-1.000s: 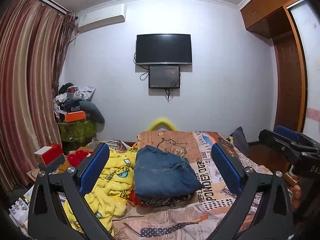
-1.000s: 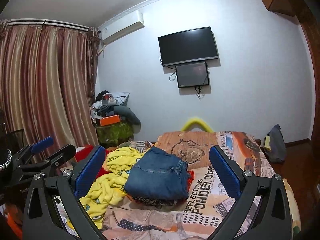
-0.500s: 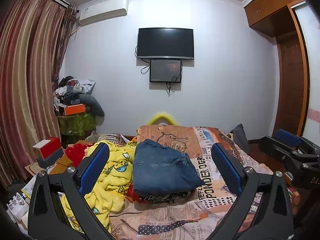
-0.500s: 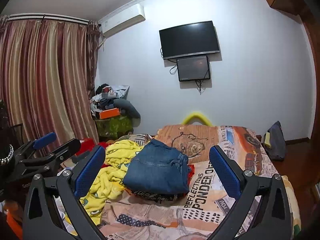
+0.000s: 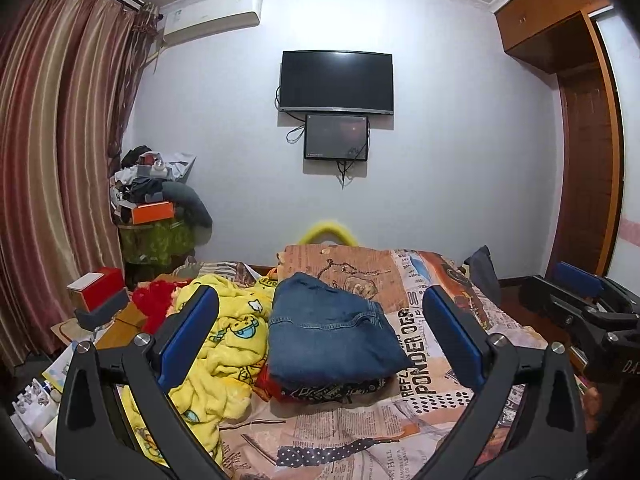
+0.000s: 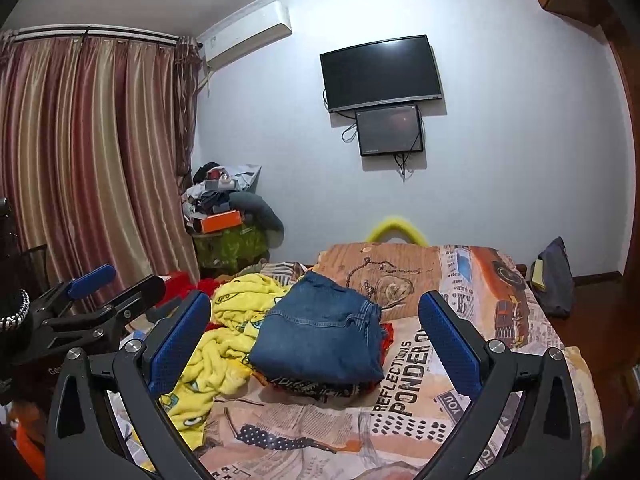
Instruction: Fold large clothes
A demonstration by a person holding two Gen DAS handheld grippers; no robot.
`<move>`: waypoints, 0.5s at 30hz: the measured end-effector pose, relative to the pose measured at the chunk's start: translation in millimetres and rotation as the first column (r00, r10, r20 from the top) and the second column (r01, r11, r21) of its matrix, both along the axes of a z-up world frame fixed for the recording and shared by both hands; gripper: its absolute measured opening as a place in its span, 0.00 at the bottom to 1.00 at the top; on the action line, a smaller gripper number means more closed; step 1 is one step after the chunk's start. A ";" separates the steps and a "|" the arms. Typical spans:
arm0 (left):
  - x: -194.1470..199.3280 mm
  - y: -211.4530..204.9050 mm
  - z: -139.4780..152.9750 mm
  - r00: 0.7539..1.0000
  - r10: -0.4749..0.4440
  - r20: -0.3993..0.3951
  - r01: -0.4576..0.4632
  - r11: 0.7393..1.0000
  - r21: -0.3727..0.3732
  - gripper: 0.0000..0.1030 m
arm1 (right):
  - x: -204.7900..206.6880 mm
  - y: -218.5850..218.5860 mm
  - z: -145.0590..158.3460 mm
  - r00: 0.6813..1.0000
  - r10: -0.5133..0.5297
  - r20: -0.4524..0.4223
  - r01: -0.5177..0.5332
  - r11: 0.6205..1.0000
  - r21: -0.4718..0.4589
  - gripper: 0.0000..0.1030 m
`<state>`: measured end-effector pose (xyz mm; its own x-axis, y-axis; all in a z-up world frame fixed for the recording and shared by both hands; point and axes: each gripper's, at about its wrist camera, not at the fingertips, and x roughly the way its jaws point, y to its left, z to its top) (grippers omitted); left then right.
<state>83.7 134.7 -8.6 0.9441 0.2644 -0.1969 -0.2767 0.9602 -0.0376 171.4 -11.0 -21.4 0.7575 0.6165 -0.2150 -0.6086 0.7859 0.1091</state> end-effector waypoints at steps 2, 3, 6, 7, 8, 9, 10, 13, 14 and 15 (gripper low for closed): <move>-0.2 1.2 -0.5 1.000 -0.001 -0.002 0.001 1.000 -0.003 0.99 | -0.2 -0.3 0.4 1.000 0.002 -0.001 -0.002 1.000 0.000 1.00; -0.3 1.1 -0.7 1.000 -0.001 -0.003 0.001 1.000 -0.004 0.99 | -0.1 -0.6 0.3 1.000 0.002 -0.002 -0.002 1.000 0.000 1.00; -0.9 2.3 -2.1 1.000 -0.002 -0.006 0.002 1.000 -0.008 0.99 | 0.3 -1.0 0.0 1.000 0.003 -0.005 -0.003 1.000 0.001 1.00; -0.7 2.1 -2.5 1.000 -0.003 -0.006 0.002 1.000 -0.009 0.99 | 0.1 -1.2 0.1 1.000 0.004 -0.006 -0.004 1.000 0.002 1.00; -0.7 2.1 -3.3 1.000 -0.004 -0.007 0.004 1.000 -0.011 0.99 | 0.4 -1.4 0.0 1.000 0.004 -0.008 -0.004 1.000 0.003 1.00; -0.7 2.4 -3.6 1.000 -0.005 -0.009 0.005 1.000 -0.013 0.99 | 0.6 -1.5 0.3 1.000 0.005 -0.009 -0.005 1.000 0.003 1.00; -0.7 3.2 -3.9 1.000 -0.008 -0.009 0.008 1.000 -0.014 0.99 | 0.4 -1.7 0.5 1.000 0.004 -0.008 -0.004 1.000 0.004 1.00; -0.3 3.6 -4.5 1.000 -0.008 -0.012 0.008 1.000 -0.013 0.99 | 1.4 -1.7 0.4 1.000 0.003 -0.012 -0.003 1.000 0.003 1.00; -0.4 3.5 -5.0 1.000 -0.010 -0.013 0.009 1.000 -0.013 0.99 | 1.4 -1.8 0.2 1.000 0.003 -0.012 -0.003 1.000 0.003 1.00; -0.3 3.5 -5.3 1.000 -0.010 -0.013 0.010 1.000 -0.014 0.99 | 1.2 -2.4 -0.1 1.000 0.001 -0.011 -0.001 1.000 0.003 1.00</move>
<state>83.5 138.2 -13.9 0.9440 0.2519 -0.2130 -0.2674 0.9624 -0.0471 172.5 -13.4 -21.4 0.7540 0.6182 -0.2219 -0.6085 0.7847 0.1183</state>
